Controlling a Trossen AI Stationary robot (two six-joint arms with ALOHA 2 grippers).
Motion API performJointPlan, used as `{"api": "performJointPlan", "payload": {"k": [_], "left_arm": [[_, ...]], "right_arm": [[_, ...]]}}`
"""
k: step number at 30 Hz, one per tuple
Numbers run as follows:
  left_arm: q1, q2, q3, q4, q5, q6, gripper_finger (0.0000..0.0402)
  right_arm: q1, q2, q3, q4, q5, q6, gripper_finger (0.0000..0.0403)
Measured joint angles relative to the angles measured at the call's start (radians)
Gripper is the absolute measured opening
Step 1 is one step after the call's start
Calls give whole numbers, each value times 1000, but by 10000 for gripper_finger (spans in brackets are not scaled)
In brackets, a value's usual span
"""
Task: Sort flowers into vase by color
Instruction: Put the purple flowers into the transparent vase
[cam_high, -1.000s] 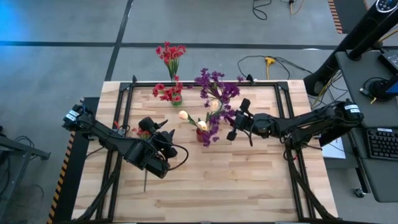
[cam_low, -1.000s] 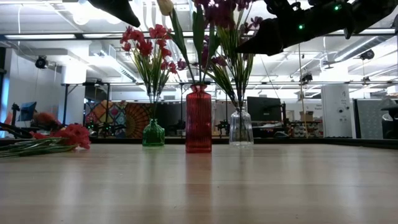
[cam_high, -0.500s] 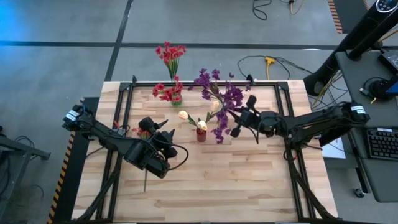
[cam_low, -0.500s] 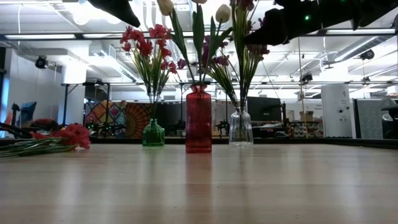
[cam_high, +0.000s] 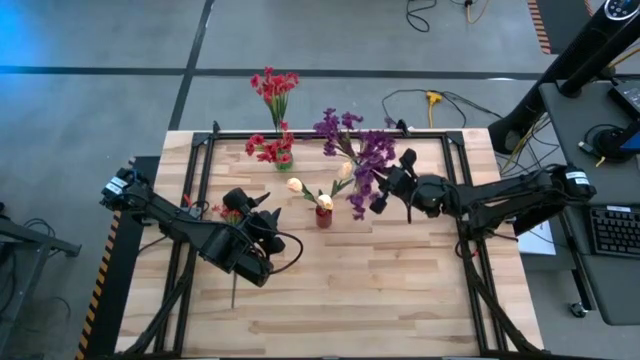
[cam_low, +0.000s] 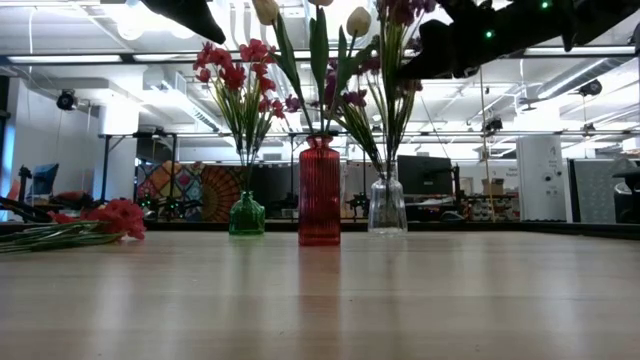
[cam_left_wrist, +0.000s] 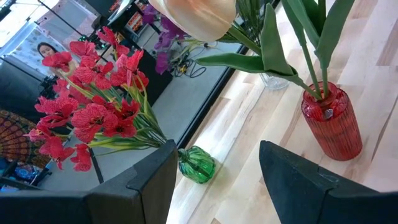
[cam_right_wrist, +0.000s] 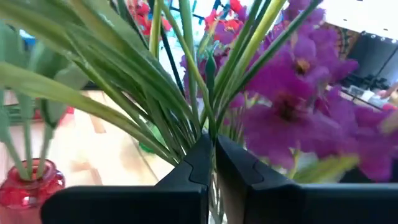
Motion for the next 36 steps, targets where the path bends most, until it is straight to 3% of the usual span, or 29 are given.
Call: {"api": "performJointPlan", "payload": {"k": [36], "left_arm": [[0,0,0,0,0,0,210]], "right_arm": [[-35,1,0,-79,1,134,13]]}}
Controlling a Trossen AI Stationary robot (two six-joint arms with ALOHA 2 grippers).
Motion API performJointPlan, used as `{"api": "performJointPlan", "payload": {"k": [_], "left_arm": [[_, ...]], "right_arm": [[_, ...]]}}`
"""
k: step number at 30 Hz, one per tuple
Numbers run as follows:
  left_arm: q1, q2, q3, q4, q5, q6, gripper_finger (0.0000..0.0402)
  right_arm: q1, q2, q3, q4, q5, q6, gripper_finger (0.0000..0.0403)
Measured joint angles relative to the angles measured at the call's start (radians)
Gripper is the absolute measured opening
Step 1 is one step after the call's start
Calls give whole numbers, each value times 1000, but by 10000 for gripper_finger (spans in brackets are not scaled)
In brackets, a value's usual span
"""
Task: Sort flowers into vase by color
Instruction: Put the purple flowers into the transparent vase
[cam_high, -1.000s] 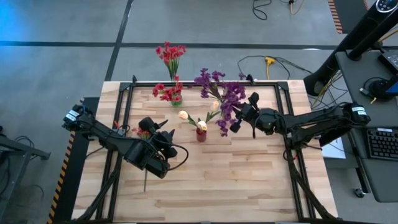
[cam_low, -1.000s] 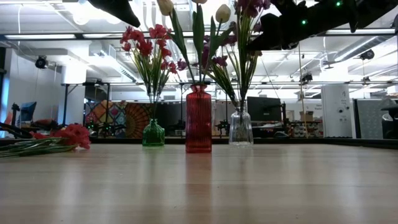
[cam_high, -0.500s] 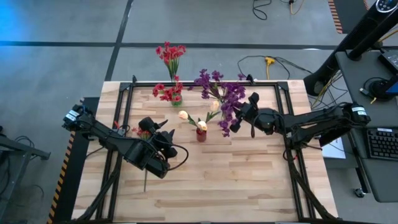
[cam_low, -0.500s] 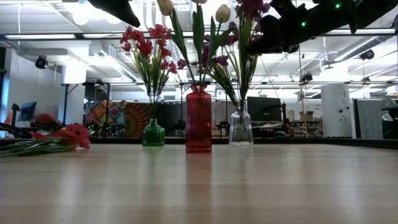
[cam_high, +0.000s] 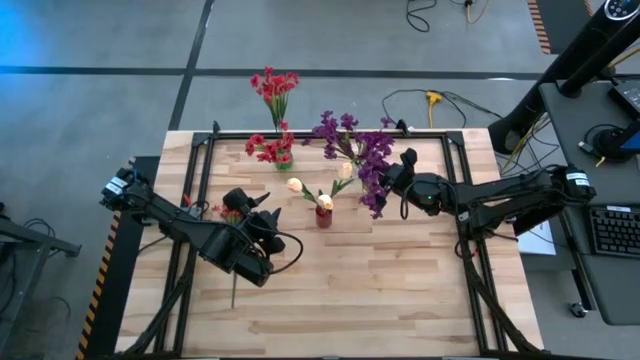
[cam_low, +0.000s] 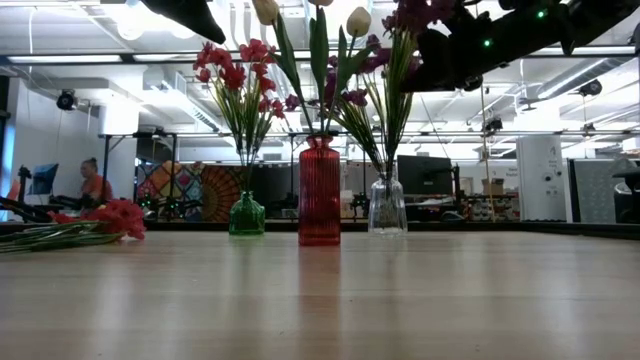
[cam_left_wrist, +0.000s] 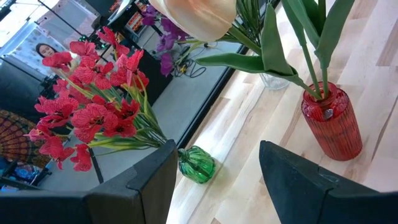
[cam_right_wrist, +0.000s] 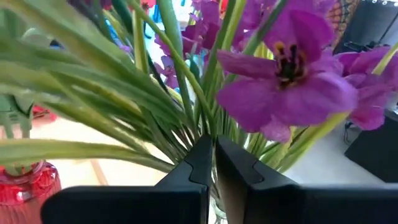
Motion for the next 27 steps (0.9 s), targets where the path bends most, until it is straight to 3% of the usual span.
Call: {"api": "performJointPlan", "payload": {"k": [27], "left_arm": [[0,0,0,0,0,0,210]], "right_arm": [[-27,0,0,-45,-2,30,13]]}}
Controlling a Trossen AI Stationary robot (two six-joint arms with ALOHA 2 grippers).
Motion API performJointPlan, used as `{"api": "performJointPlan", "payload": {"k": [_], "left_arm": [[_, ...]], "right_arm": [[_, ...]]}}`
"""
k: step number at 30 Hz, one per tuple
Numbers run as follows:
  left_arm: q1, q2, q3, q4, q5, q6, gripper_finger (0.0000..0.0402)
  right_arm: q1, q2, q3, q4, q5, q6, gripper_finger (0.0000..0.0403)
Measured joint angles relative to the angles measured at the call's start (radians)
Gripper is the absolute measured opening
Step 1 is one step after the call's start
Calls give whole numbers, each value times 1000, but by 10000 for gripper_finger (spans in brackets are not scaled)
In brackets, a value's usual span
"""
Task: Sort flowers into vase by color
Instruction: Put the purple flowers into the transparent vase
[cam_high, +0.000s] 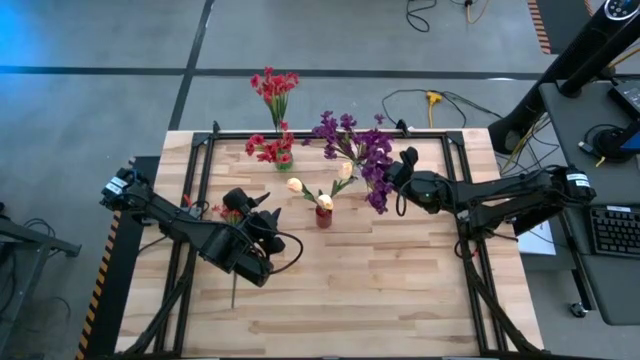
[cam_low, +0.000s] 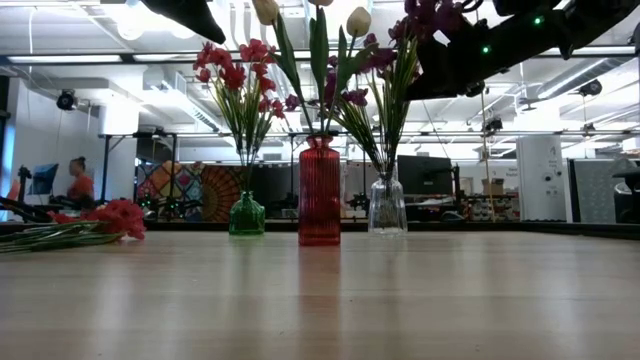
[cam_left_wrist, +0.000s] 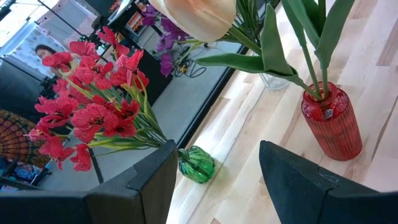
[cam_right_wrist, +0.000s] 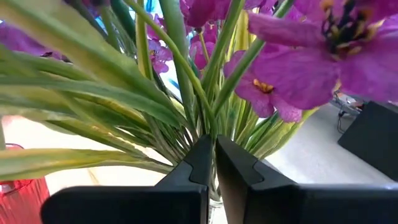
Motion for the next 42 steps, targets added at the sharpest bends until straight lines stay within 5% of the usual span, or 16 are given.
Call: {"api": "performJointPlan", "payload": {"k": [42], "left_arm": [[0,0,0,2,2,0,210]], "right_arm": [[-1,0,-1,-54,-4,-27,15]]}}
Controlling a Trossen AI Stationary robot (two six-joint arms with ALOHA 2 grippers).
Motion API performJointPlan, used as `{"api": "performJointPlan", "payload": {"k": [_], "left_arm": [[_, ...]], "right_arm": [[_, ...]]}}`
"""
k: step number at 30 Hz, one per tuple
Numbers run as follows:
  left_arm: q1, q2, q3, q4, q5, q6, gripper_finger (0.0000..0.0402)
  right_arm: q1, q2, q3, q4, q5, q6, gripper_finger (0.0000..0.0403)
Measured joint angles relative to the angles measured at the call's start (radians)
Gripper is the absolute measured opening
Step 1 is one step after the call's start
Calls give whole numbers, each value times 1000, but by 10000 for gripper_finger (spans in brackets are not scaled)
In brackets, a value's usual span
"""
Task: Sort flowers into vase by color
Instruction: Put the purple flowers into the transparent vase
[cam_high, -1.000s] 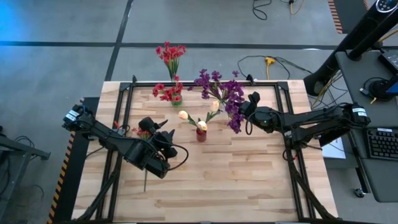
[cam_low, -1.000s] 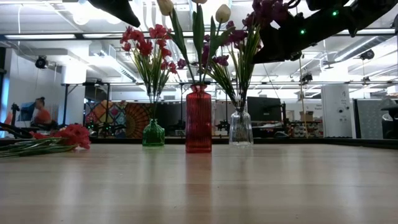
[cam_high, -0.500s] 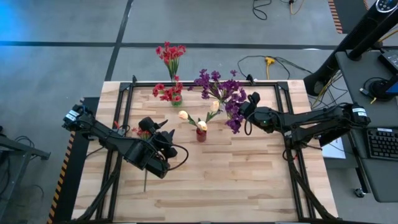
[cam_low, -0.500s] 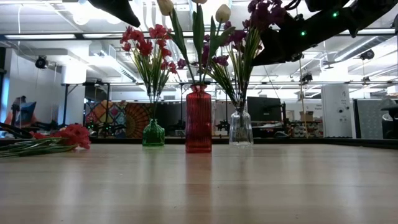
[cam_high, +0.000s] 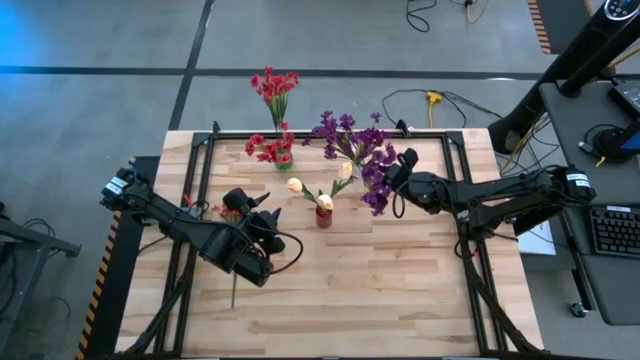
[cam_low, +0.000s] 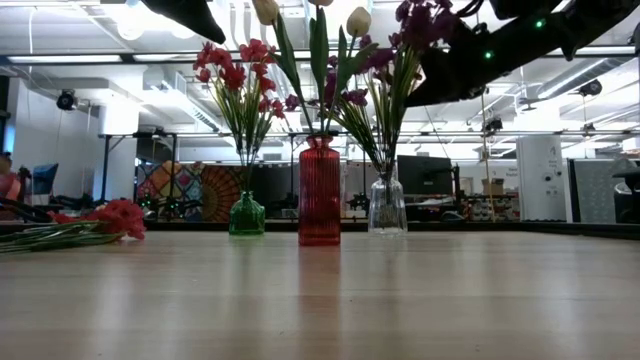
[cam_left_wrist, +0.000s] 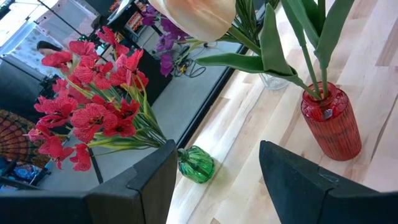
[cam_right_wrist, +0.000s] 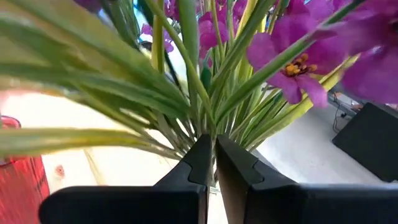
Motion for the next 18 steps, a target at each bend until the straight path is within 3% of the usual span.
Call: {"api": "performJointPlan", "payload": {"k": [4,13,18], "left_arm": [[0,0,0,0,0,0,210],[0,0,0,0,0,0,210],[0,0,0,0,0,0,210]], "right_arm": [[0,0,0,-15,-1,11,47],[0,-12,0,-28,31,20,166],[0,-53,1,-117,32,61,205]]}}
